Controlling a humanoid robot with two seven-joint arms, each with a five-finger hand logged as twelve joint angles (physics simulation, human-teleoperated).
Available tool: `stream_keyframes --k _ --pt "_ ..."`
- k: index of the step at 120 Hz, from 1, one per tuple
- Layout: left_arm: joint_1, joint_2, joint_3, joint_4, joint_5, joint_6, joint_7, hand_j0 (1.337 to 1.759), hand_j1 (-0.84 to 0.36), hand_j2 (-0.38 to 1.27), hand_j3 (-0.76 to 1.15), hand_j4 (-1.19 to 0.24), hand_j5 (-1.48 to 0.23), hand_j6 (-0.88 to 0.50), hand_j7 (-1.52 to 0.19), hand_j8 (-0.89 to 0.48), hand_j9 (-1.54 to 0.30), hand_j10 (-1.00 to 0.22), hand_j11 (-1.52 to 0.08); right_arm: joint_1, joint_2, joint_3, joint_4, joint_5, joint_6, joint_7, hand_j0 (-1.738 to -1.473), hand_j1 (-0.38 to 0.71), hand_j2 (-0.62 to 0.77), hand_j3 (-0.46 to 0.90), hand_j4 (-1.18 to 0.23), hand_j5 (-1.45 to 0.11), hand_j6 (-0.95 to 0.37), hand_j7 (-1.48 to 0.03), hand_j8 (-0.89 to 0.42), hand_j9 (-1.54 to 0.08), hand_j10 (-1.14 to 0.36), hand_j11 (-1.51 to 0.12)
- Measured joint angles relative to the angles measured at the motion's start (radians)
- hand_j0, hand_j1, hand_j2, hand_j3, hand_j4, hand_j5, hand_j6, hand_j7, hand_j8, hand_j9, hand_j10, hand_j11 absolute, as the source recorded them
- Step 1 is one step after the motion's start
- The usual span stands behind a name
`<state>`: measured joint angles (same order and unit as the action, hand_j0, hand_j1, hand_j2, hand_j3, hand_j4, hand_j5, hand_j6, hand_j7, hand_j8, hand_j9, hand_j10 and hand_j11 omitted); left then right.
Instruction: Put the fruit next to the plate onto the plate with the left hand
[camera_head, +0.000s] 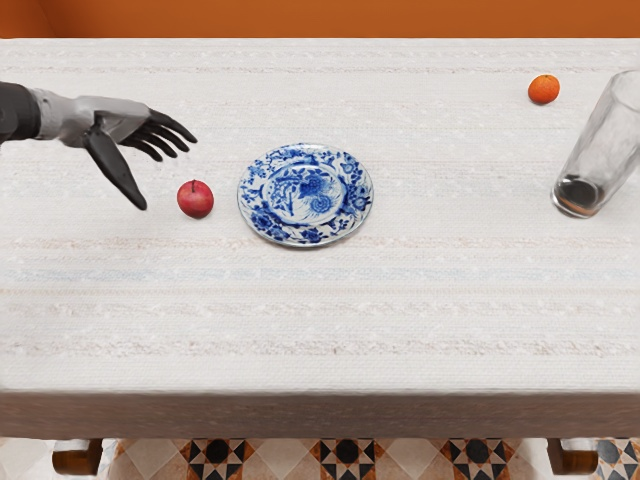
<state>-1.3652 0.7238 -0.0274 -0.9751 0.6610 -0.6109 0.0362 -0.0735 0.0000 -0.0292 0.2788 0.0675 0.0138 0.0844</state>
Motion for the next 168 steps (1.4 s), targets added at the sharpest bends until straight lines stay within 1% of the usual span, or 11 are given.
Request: stream_keyframes --k 22,28,35,41,49,58,78,103,118,145,168 --pt "-0.015 -0.005 -0.013 -0.003 0.01 0.0 0.021 1.658 0.05 0.05 0.0 -0.25 -0.32 -0.25 -0.32 -0.25 -0.32 -0.25 -0.32 0.002 0.0 0.0 0.0 0.0 0.0 0.0 -1.658 -0.31 -0.01 0.0 -0.04 -0.05 -0.04 -0.05 -0.04 -0.05 -0.04 -0.05" --pt "-0.063 -0.014 -0.013 -0.004 0.008 0.0 0.119 1.658 0.05 0.05 0.0 -0.25 -0.32 -0.25 -0.32 -0.25 -0.32 -0.25 -0.32 0.002 0.0 0.0 0.0 0.0 0.0 0.0 -1.658 -0.31 -0.01 0.0 -0.04 -0.05 -0.04 -0.05 -0.04 -0.05 -0.04 -0.05" --pt "-0.09 -0.052 -0.013 -0.022 0.009 0.0 0.295 1.658 0.05 0.05 0.0 -0.25 -0.32 -0.25 -0.32 -0.25 -0.32 -0.25 -0.32 0.003 0.0 0.0 0.0 0.0 0.0 0.0 -1.658 -0.31 -0.01 0.0 -0.04 -0.05 -0.04 -0.05 -0.04 -0.05 -0.04 -0.05" --pt "-0.089 -0.044 -0.013 -0.081 0.036 0.0 0.401 1.658 0.05 0.05 0.0 -0.25 -0.32 -0.25 -0.32 -0.25 -0.32 -0.25 -0.32 0.003 0.0 0.0 0.0 0.0 0.001 0.0 -1.658 -0.31 -0.01 0.0 -0.04 -0.05 -0.04 -0.05 -0.04 -0.05 -0.04 -0.05" --pt "-0.073 -0.023 -0.01 -0.209 0.154 0.0 0.483 1.658 0.05 0.05 0.0 -0.25 -0.32 -0.25 -0.32 -0.25 -0.32 -0.25 -0.32 0.003 0.0 0.0 0.0 -0.001 0.001 0.0 -1.658 -0.31 -0.01 0.0 -0.04 -0.05 -0.04 -0.05 -0.04 -0.05 -0.04 -0.05" --pt "-0.076 -0.031 -0.008 -0.31 0.243 0.038 0.53 1.658 0.05 0.05 0.0 -0.25 -0.32 -0.25 -0.32 -0.25 -0.32 -0.25 -0.32 0.003 0.0 0.0 0.0 -0.001 0.001 0.0 -1.658 -0.31 -0.01 0.0 -0.04 -0.05 -0.04 -0.05 -0.04 -0.05 -0.04 -0.05" --pt "-0.057 -0.058 -0.004 -0.437 0.379 0.26 0.566 1.658 0.05 0.05 0.0 -0.25 -0.32 -0.25 -0.32 -0.25 -0.32 -0.25 -0.32 0.003 0.0 -0.001 0.001 -0.001 0.001 0.0 -1.658 -0.31 -0.01 0.0 -0.04 -0.05 -0.04 -0.05 -0.04 -0.05 -0.04 -0.05" --pt "0.006 -0.123 -0.001 -0.463 0.567 0.438 0.573 1.658 0.05 0.05 0.0 -0.25 -0.32 -0.25 -0.32 -0.25 -0.32 -0.25 -0.32 0.003 0.0 -0.001 0.001 -0.002 0.002 0.0 -1.658 -0.31 -0.01 0.0 -0.04 -0.05 -0.04 -0.05 -0.04 -0.05 -0.04 -0.05" --pt "0.065 -0.203 0.005 -0.418 0.607 0.464 0.574 1.658 0.05 0.05 0.0 -0.25 -0.32 -0.25 -0.32 -0.25 -0.32 -0.25 -0.32 0.003 0.0 -0.001 0.001 -0.002 0.002 -0.001 -1.658 -0.31 -0.01 0.0 -0.04 -0.05 -0.04 -0.05 -0.04 -0.05 -0.04 -0.05" --pt "0.028 -0.344 0.102 -0.25 0.64 0.467 0.575 1.658 0.05 0.05 0.0 -0.25 -0.33 -0.25 -0.33 -0.25 -0.33 -0.25 -0.32 0.002 0.0 -0.001 0.001 -0.002 0.002 -0.001 -1.658 -0.31 -0.01 0.0 -0.04 -0.05 -0.04 -0.05 -0.04 -0.05 -0.04 -0.05" --pt "0.04 -0.351 0.145 -0.151 0.636 0.469 0.575 1.658 0.05 0.05 0.0 -0.25 -0.33 -0.25 -0.33 -0.25 -0.33 -0.25 -0.33 0.002 0.0 -0.001 0.0 -0.002 0.002 -0.001 -1.658 -0.31 -0.01 0.0 -0.04 -0.05 -0.04 -0.05 -0.04 -0.05 -0.04 -0.05"
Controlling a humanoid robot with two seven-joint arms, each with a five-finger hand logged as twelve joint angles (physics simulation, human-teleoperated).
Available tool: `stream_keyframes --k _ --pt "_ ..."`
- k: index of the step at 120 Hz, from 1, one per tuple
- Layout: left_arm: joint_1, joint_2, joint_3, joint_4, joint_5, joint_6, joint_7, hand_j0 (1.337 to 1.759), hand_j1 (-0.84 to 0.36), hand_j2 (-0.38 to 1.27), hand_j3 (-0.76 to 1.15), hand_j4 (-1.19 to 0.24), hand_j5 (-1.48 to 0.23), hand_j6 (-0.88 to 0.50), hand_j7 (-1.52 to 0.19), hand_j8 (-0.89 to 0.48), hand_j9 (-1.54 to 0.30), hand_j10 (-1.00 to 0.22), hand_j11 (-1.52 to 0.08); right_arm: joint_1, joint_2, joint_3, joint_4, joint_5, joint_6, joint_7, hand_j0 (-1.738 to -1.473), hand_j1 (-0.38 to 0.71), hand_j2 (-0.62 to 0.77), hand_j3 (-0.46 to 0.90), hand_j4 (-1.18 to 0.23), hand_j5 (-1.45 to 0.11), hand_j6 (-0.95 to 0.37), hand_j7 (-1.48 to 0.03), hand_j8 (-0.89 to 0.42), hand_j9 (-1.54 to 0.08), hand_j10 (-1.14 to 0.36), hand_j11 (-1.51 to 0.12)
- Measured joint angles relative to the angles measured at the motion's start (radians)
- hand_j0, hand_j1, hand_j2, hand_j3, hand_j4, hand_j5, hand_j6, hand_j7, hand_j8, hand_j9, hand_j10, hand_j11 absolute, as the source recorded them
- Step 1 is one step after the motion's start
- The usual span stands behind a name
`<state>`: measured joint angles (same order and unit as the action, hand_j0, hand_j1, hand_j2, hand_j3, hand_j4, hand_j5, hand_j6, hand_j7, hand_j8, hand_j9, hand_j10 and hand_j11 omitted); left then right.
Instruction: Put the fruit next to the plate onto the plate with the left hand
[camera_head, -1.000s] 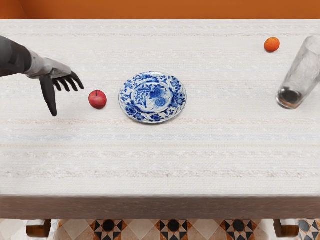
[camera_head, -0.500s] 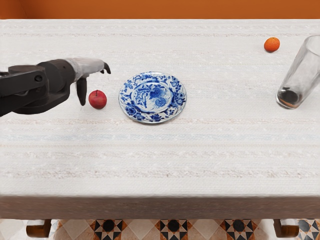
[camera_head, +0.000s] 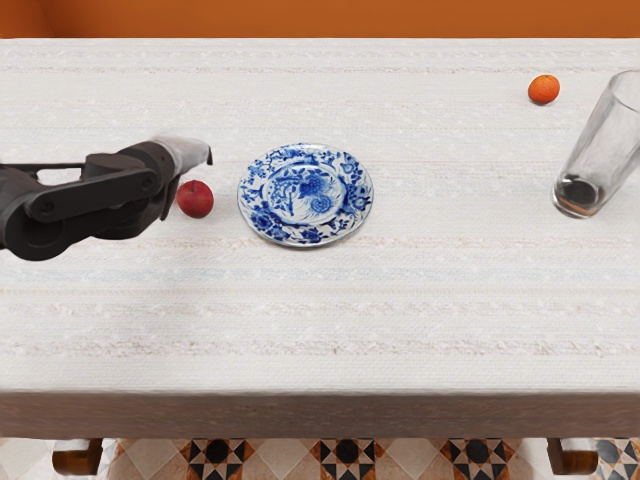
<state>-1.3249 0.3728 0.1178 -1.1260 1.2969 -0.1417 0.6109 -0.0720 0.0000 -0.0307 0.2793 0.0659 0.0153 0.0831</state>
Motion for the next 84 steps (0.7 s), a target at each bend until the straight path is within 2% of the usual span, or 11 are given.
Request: stream_keyframes --k 71,84 --pt "0.026 -0.058 0.009 0.028 -0.006 0.005 0.0 1.658 0.05 0.05 0.0 -0.25 -0.33 -0.25 -0.33 -0.25 -0.33 -0.25 -0.32 -0.001 0.0 0.0 0.001 0.0 0.0 0.0 -1.658 -0.31 -0.01 0.0 -0.04 -0.05 -0.04 -0.05 -0.04 -0.05 -0.04 -0.05" --pt "0.014 -0.09 0.012 0.074 -0.005 0.001 0.0 1.658 0.05 0.05 0.0 -0.25 -0.33 -0.25 -0.33 -0.25 -0.33 -0.25 -0.33 -0.001 0.0 0.0 0.001 0.0 0.0 0.0 -1.658 -0.31 -0.01 0.0 -0.04 -0.05 -0.04 -0.05 -0.04 -0.05 -0.04 -0.05"
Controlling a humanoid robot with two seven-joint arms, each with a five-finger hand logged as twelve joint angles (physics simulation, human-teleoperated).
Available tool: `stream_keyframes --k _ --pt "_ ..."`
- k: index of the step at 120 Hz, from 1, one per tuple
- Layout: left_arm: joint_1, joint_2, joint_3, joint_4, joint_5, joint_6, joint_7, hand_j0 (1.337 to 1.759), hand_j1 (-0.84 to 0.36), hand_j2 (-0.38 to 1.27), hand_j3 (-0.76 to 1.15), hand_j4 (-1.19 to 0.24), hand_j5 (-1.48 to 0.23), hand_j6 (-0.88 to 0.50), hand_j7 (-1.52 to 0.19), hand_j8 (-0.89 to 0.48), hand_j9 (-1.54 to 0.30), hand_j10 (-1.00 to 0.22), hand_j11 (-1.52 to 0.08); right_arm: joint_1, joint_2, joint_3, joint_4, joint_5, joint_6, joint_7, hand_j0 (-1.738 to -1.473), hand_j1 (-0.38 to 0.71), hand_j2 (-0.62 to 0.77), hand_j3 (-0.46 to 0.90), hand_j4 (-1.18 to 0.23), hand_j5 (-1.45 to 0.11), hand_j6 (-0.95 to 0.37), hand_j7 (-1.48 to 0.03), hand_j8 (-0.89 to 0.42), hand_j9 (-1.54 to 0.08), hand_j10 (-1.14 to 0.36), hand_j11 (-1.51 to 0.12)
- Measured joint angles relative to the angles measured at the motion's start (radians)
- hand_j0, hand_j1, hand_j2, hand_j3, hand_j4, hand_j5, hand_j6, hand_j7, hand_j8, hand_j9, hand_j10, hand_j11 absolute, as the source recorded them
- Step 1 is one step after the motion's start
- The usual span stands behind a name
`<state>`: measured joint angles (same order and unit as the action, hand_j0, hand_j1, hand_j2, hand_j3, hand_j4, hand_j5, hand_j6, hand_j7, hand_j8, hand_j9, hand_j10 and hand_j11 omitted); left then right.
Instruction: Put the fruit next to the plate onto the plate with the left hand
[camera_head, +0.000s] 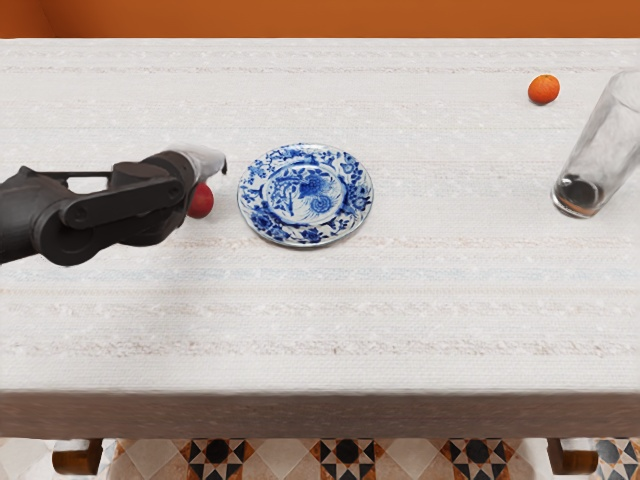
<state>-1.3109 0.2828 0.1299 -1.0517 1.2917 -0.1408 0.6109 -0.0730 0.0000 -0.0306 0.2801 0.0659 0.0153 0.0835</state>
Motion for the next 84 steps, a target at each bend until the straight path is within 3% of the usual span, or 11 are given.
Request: stream_keyframes --k 24,84 --pt "0.01 -0.031 0.013 0.092 0.001 -0.004 0.0 1.658 0.05 0.05 0.0 -0.25 -0.33 -0.25 -0.33 -0.25 -0.33 -0.25 -0.33 0.0 0.0 0.0 0.0 0.0 0.0 0.0 -1.658 -0.31 -0.01 0.0 -0.04 -0.05 -0.04 -0.05 -0.04 -0.05 -0.04 -0.05" --pt "0.021 -0.082 0.05 0.099 0.001 0.002 0.0 1.658 0.0 0.06 0.0 -0.29 -0.38 -0.3 -0.38 -0.3 -0.38 -0.29 -0.38 0.001 0.0 0.001 -0.001 0.0 -0.001 0.001 -1.658 -0.31 -0.01 0.0 -0.04 -0.05 -0.04 -0.05 -0.04 -0.05 -0.04 -0.05"
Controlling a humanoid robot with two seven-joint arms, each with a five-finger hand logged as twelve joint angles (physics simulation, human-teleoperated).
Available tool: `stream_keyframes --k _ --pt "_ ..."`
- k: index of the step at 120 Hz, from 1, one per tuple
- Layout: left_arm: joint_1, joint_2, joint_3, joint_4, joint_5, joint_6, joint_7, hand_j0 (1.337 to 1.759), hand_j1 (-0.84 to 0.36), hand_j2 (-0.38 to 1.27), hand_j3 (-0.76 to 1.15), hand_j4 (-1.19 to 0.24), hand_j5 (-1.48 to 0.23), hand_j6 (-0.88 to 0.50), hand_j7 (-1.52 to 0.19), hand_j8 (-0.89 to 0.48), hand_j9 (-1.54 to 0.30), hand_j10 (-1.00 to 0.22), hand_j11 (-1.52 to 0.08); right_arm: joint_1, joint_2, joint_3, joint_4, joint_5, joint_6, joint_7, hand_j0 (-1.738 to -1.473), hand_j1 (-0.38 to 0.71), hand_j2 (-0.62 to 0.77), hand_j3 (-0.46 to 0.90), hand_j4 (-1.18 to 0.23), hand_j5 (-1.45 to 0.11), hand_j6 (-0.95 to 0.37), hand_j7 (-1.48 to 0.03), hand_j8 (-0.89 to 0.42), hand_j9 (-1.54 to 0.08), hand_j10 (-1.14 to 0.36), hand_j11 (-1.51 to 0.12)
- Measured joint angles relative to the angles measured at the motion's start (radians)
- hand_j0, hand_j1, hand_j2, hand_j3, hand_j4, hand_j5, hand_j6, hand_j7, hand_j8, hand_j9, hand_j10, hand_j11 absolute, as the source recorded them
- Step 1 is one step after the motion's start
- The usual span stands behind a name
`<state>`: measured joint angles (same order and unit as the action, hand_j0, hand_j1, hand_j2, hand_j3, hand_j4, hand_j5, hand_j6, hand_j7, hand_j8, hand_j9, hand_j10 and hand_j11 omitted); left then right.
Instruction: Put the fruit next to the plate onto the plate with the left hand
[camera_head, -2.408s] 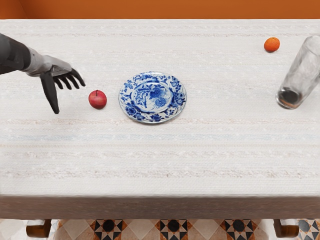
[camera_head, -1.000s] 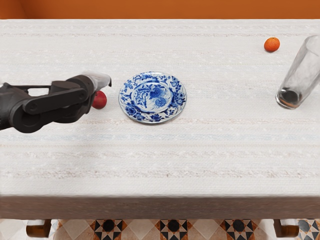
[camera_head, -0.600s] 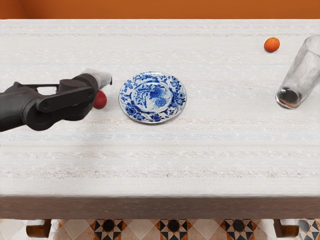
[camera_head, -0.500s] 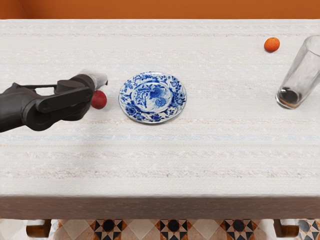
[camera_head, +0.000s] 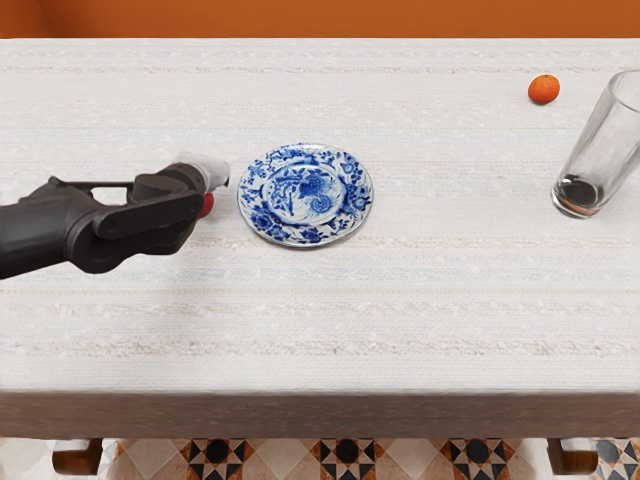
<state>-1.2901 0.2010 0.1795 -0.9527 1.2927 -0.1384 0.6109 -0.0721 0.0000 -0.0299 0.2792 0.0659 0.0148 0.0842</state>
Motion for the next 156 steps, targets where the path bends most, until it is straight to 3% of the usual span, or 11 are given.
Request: stream_keyframes --k 47,66,69,79,87,109,123,128,138,156 --pt "0.006 0.002 0.023 0.003 0.006 0.005 0.0 1.658 -0.26 0.11 0.0 -0.5 -0.61 -0.49 -0.66 -0.48 -0.67 -0.52 -0.67 0.001 0.0 0.001 0.0 0.0 0.0 0.0 -1.658 -0.31 -0.01 0.0 -0.04 -0.05 -0.04 -0.05 -0.04 -0.05 -0.04 -0.05" --pt "0.006 0.001 0.03 0.002 0.007 0.004 0.0 1.651 -0.28 0.14 0.0 -0.43 -0.72 -0.4 -0.87 -0.39 -0.89 -0.65 -0.88 0.002 0.0 0.001 0.0 0.0 -0.001 0.0 -1.658 -0.31 -0.01 0.0 -0.04 -0.05 -0.04 -0.05 -0.04 -0.05 -0.04 -0.05" --pt "0.004 0.001 0.03 0.002 0.006 0.003 0.0 1.65 -0.28 0.18 0.0 -0.44 -0.7 -0.39 -0.91 -0.39 -0.92 -0.65 -0.91 0.002 0.0 0.001 0.0 0.0 -0.001 0.0 -1.658 -0.31 -0.01 0.0 -0.04 -0.05 -0.04 -0.05 -0.04 -0.05 -0.04 -0.05" --pt "-0.001 0.002 0.031 0.001 -0.002 0.0 0.0 1.65 -0.34 0.32 0.0 -0.54 -0.88 -0.3 -0.99 -0.33 -0.99 -0.59 -0.99 0.002 0.0 0.001 0.0 0.0 -0.001 0.0 -1.658 -0.31 -0.01 0.0 -0.04 -0.05 -0.04 -0.05 -0.04 -0.05 -0.04 -0.05" --pt "-0.005 0.002 0.032 0.0 -0.007 -0.003 0.0 1.65 -0.37 0.43 0.0 -0.48 -1.0 -0.25 -1.04 -0.29 -1.04 -0.55 -1.04 0.003 0.0 0.001 -0.001 0.0 -0.001 0.0 -1.658 -0.31 -0.01 0.0 -0.04 -0.05 -0.04 -0.05 -0.04 -0.05 -0.04 -0.05" --pt "-0.013 0.007 0.033 -0.001 -0.011 -0.011 0.001 1.649 -0.36 0.34 0.0 -0.45 -1.19 -0.21 -1.13 -0.25 -1.13 -0.5 -1.11 0.004 0.0 0.002 0.0 0.0 -0.001 0.0 -1.658 -0.31 -0.01 0.0 -0.04 -0.05 -0.04 -0.05 -0.04 -0.05 -0.04 -0.05" --pt "-0.07 0.006 0.032 -0.001 -0.015 -0.016 0.0 1.649 -0.35 0.4 0.0 -0.46 -1.21 -0.21 -1.15 -0.26 -1.16 -0.51 -1.13 0.005 0.0 0.002 -0.001 0.0 -0.001 0.0 -1.658 -0.31 -0.01 0.0 -0.04 -0.05 -0.04 -0.05 -0.04 -0.05 -0.04 -0.05" --pt "-0.093 0.006 0.031 -0.001 -0.023 -0.018 0.0 1.649 -0.32 0.29 0.0 -0.46 -1.22 -0.22 -1.16 -0.27 -1.17 -0.52 -1.14 0.005 0.0 0.002 -0.001 0.0 -0.001 0.0 -1.658 -0.31 -0.01 0.0 -0.04 -0.05 -0.04 -0.05 -0.04 -0.05 -0.04 -0.05" --pt "-0.146 -0.001 0.029 -0.002 -0.041 -0.018 0.0 1.648 -0.32 0.32 0.0 -0.49 -1.23 -0.23 -1.17 -0.27 -1.17 -0.52 -1.15 0.005 0.0 0.002 -0.001 0.0 -0.001 0.0 -1.658 -0.31 -0.01 0.0 -0.04 -0.05 -0.04 -0.05 -0.04 -0.05 -0.04 -0.05" --pt "-0.168 -0.03 0.021 -0.007 -0.063 -0.012 0.0 1.647 -0.32 0.34 0.0 -0.49 -1.24 -0.23 -1.18 -0.27 -1.18 -0.51 -1.16 0.005 0.0 0.002 -0.001 0.0 -0.001 0.0 -1.658 -0.31 -0.01 0.0 -0.04 -0.05 -0.04 -0.05 -0.04 -0.05 -0.04 -0.05"
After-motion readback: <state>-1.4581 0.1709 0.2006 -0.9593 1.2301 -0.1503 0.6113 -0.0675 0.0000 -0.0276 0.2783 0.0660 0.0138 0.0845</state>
